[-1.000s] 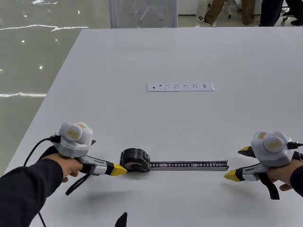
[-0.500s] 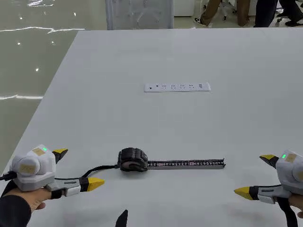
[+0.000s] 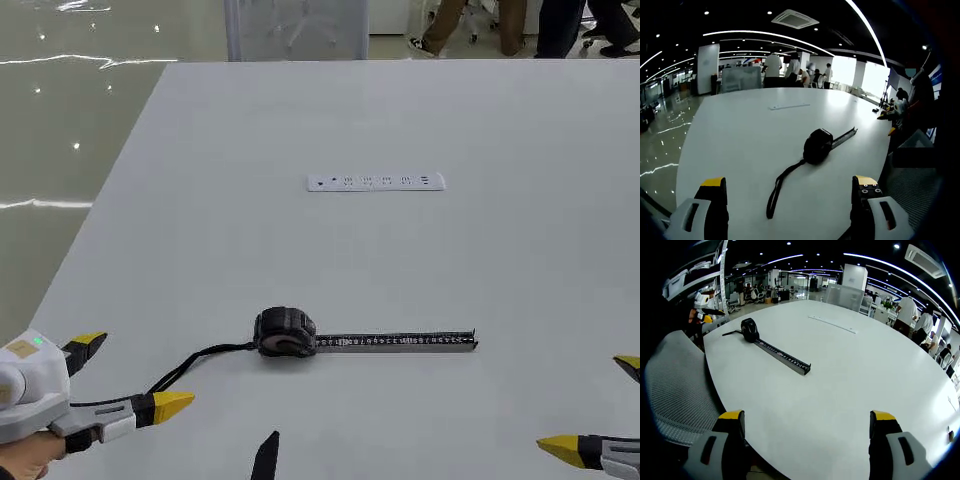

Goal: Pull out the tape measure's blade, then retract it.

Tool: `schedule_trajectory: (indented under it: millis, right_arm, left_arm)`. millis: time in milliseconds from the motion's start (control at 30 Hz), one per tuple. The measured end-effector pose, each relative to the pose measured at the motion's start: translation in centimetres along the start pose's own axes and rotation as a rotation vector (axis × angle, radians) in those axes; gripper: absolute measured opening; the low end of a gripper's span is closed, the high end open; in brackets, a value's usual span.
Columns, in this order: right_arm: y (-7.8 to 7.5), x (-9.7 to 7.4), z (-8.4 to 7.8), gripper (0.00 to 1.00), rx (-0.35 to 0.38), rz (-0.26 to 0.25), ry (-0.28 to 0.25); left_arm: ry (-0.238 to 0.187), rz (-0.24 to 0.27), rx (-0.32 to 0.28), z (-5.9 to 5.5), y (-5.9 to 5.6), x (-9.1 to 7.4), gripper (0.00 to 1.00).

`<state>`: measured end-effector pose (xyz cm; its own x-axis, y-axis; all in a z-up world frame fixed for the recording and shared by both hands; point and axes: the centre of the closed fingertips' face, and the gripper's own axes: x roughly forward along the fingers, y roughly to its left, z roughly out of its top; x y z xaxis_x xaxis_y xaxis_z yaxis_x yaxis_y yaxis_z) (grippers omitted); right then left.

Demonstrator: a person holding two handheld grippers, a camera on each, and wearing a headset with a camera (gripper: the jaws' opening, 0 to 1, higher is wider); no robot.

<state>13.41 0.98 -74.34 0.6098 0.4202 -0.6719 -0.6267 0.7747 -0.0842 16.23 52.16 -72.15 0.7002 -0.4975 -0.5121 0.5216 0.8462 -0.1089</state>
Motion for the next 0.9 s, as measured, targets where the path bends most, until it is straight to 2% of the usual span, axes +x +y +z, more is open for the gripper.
schedule_trajectory:
  millis: [67,167,267,333,533,900]
  right_arm:
    - [0.1,-0.5,0.4,1.00,-0.008,0.002,-0.011]
    - [-0.2,-0.9,-0.1,1.00,-0.034,0.005,-0.001]
    - [-0.2,-1.2,-0.8,1.00,-0.008,0.024,0.008]
    - [0.0,-1.5,-1.1,1.00,-0.022,0.027,0.009]
    - [-0.5,-2.4,-1.5,1.00,-0.006,0.010,-0.015]
    - [-0.6,-3.0,-1.4,1.00,-0.002,-0.012,-0.028]
  left_arm:
    - [0.009,-0.002,0.009,-0.4,0.0,-0.4,1.00]
    - [0.029,0.001,0.045,-0.8,-0.1,-0.8,1.00]
    - [0.025,-0.010,0.047,-0.6,-0.8,-1.1,1.00]
    - [0.036,-0.014,0.082,-0.7,-1.2,-1.1,1.00]
    - [0.025,0.014,0.039,-0.6,-1.1,-1.4,1.00]
    - [0.011,0.032,0.022,-0.5,-0.6,-2.1,1.00]
